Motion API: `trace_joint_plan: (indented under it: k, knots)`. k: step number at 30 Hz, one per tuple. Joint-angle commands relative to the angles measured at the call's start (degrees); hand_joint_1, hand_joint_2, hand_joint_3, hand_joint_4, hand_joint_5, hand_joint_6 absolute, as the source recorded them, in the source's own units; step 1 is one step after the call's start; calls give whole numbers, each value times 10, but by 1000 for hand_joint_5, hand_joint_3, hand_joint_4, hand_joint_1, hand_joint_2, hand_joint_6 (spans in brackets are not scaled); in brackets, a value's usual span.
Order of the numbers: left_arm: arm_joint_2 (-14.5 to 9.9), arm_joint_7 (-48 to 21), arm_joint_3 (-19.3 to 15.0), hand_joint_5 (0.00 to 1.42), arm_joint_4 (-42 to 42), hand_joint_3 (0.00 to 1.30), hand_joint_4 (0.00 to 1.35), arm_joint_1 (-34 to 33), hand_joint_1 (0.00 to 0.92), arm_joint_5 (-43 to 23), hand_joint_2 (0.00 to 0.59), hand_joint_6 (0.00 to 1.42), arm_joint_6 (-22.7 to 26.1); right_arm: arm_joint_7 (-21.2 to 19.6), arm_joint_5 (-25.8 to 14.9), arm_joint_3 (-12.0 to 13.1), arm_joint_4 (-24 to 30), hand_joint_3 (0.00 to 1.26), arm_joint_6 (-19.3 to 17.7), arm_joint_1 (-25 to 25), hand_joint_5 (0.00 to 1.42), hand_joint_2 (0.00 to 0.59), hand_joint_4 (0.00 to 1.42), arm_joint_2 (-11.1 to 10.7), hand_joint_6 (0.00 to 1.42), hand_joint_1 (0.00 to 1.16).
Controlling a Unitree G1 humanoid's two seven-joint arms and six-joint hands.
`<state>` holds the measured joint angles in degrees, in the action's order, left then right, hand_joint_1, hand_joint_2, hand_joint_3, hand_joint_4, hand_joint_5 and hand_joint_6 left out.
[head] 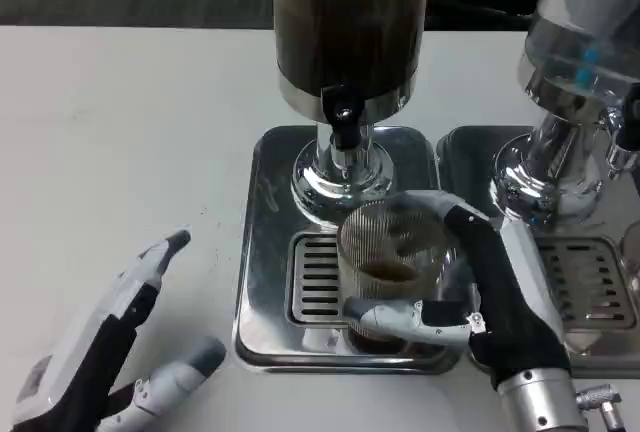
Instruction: Grasp the cup under the faucet to collect the drink, then remove the cup.
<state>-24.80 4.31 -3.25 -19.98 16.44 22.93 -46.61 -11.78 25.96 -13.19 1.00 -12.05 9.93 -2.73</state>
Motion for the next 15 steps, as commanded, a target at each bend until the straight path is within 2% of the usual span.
trace_joint_plan:
  k: [1,8,15]
  knots:
    - [-30,9,-17,0,57,0,0,26,0,35,122,0,19,-5,-1,3,42,750,-5,6,973,88,837,1,1383,1048]
    - [-64,8,-49,0,121,0,0,68,0,71,123,0,39,6,-8,5,66,752,-3,18,975,88,838,-3,1384,1048]
    - [-85,12,-58,0,146,0,0,107,0,100,123,0,40,26,-7,-1,95,762,-1,38,985,88,849,-9,1394,1047]
